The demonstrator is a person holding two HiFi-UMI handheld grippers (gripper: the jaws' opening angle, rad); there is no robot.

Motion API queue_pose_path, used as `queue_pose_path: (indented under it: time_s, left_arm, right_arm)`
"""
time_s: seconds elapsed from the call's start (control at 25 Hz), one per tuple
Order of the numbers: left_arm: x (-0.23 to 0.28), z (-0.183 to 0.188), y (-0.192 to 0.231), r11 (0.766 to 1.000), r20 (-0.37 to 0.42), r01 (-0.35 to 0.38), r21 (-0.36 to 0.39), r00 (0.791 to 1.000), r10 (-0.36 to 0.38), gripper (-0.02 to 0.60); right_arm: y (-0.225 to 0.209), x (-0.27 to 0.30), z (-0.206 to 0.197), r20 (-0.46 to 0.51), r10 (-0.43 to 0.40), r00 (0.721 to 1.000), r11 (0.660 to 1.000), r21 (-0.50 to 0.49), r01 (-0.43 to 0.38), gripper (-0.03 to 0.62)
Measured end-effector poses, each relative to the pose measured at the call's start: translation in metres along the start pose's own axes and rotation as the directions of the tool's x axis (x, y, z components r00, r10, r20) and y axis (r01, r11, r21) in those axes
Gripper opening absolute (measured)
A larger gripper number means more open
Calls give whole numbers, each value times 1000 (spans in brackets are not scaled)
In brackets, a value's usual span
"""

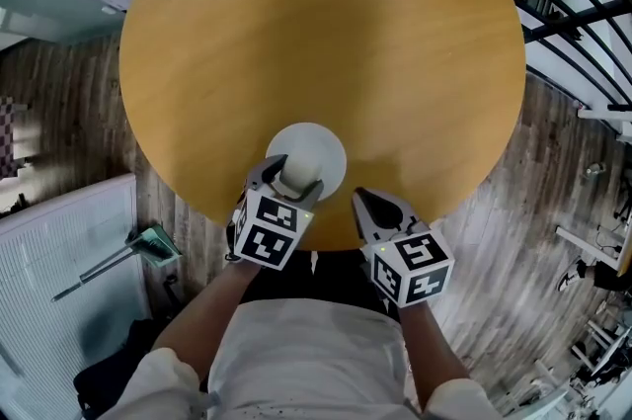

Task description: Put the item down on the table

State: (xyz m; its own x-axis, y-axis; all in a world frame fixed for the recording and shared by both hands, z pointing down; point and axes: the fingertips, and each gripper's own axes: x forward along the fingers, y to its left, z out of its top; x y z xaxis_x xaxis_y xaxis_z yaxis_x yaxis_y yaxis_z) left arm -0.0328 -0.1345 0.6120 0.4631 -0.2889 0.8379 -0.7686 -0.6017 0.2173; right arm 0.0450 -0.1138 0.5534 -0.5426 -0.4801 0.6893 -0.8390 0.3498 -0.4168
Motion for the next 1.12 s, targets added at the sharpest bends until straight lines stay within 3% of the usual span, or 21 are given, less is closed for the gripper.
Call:
queue_pose_path:
  time_s: [0.64,1.12]
  left_arm:
    - [22,-9,0,993,-101,1,116,995,11,318]
    - [31,-12,3,991,-138,-8,132,990,26,318]
  right_arm:
    - [-4,4,-3,-9,7,1000,1000,16,-7,26]
    - [-8,4,-7,-13,6,1000,999,32,-5,25]
